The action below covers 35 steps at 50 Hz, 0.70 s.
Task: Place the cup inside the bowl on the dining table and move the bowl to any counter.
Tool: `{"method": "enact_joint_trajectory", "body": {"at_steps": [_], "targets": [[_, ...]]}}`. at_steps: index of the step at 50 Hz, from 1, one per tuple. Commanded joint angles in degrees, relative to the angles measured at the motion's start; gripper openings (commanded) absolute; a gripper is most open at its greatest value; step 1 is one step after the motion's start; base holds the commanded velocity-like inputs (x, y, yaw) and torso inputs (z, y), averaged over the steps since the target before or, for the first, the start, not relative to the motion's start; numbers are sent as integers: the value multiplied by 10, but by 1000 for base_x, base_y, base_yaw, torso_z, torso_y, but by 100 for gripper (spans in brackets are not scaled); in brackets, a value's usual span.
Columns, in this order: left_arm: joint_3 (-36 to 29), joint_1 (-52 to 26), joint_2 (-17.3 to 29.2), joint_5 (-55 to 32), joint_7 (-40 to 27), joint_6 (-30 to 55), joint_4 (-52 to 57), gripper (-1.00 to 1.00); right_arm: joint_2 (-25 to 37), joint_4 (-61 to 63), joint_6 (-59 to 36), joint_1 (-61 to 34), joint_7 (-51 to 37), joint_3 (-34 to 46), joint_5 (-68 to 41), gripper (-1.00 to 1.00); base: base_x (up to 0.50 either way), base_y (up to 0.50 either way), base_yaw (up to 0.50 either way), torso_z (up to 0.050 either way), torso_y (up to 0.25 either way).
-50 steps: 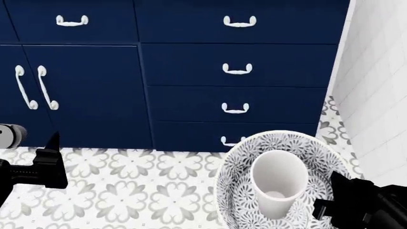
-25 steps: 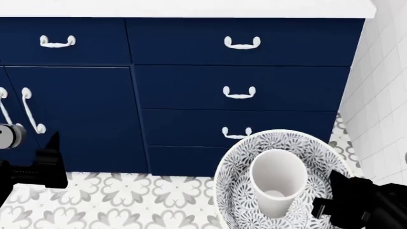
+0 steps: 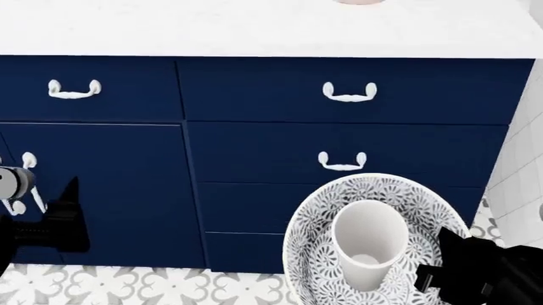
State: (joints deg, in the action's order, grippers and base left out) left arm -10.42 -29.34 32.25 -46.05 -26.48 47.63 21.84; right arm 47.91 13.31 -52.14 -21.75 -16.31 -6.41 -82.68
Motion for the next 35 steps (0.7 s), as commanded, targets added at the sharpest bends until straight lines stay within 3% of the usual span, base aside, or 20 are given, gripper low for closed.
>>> {"method": "enact_joint_trajectory", "body": {"at_steps": [1,18,35], "targets": [[1,0,2,-3,-3,2,4,100,1,4,5,2,6,-6,-3,-100,500,164,0,0,0],[-1,-4,1,-3,-4,-1,-1,100,9,7,-8,-1,-2,-1,-21,-100,471,272,0,0,1],[-2,-4,3,-2,0,-5,-5,100,1,4,-3,-10,-7,5,-16,-100,51,500,0,0,1]]}}
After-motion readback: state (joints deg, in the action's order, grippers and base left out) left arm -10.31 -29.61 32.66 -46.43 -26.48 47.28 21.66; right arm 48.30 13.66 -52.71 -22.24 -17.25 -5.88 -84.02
